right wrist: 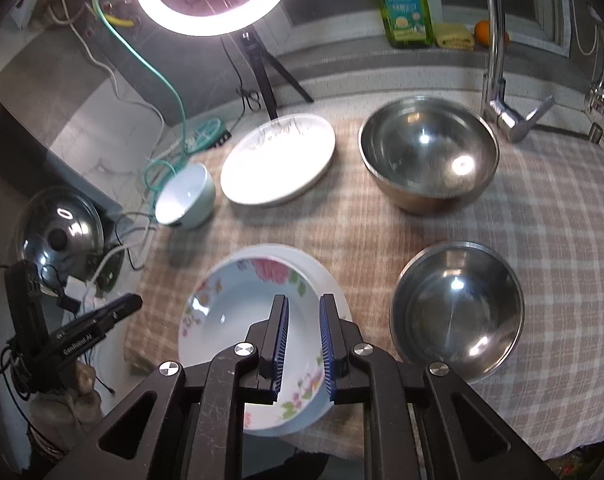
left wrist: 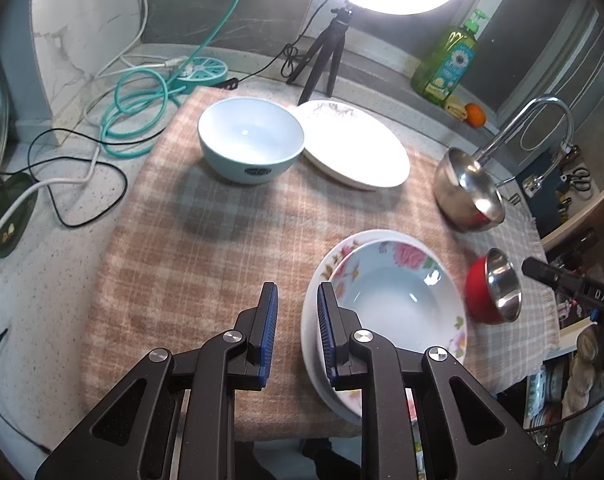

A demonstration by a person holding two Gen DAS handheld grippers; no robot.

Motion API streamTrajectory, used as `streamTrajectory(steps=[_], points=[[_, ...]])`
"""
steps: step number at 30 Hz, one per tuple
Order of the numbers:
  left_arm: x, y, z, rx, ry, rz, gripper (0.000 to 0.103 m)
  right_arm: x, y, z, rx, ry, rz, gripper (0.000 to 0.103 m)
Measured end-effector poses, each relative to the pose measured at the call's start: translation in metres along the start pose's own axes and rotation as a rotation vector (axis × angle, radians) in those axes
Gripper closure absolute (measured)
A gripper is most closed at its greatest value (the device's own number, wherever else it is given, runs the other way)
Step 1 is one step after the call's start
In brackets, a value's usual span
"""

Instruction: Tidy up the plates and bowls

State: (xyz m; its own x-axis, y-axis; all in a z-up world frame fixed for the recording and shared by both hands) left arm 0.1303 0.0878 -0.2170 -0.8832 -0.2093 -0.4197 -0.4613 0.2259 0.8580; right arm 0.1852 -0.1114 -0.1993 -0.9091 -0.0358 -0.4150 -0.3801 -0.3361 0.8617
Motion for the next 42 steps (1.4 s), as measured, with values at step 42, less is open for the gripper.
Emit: streamTrajectory(steps=[42], points=[[-0.086,-0.077,-0.050,-0.049,0.336,0.019,0.084,-0.201,-0.126,0.002,-0.066,0.367,0.299,0.088]])
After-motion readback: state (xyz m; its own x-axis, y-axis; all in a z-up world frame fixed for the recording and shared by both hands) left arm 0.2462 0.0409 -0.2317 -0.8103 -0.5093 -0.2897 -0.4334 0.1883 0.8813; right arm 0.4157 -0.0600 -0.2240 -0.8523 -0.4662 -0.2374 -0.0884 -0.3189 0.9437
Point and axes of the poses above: each gripper's, at about its wrist camera, not at the fingertips, and y roughly against the way its jaws point, z to its left, x to its underside, the point moved 10 cm from there along -y, roughly the way its jaws point, and after that the axes turned 4 degrees about z, right-handed, at the moved point
